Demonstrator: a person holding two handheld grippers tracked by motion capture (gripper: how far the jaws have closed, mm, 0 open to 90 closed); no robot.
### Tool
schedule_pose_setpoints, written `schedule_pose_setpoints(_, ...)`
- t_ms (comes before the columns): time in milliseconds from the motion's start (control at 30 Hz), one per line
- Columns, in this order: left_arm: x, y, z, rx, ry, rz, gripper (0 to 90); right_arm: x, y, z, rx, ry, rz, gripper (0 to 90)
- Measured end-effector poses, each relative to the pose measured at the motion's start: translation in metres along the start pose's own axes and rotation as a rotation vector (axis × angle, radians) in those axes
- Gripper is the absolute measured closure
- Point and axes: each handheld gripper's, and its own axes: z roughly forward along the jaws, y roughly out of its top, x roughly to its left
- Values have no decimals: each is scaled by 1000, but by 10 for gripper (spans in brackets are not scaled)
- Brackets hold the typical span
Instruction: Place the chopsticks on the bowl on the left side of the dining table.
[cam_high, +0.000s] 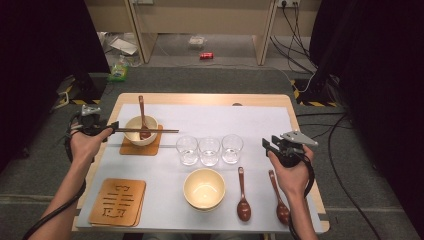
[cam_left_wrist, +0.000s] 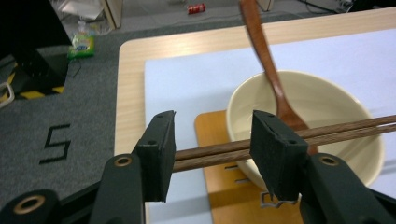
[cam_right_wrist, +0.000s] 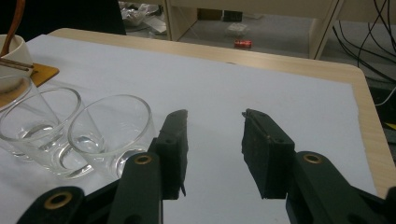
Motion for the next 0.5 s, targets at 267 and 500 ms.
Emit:
schedule_pose_setpoints(267,-21,1,-3,-30,-57,17,498,-3,-2,-1,4,2,6,605)
schedule_pose_setpoints(500,-31,3,-6,-57,-96,2,500,-6,-3,-4,4,-2,7,605)
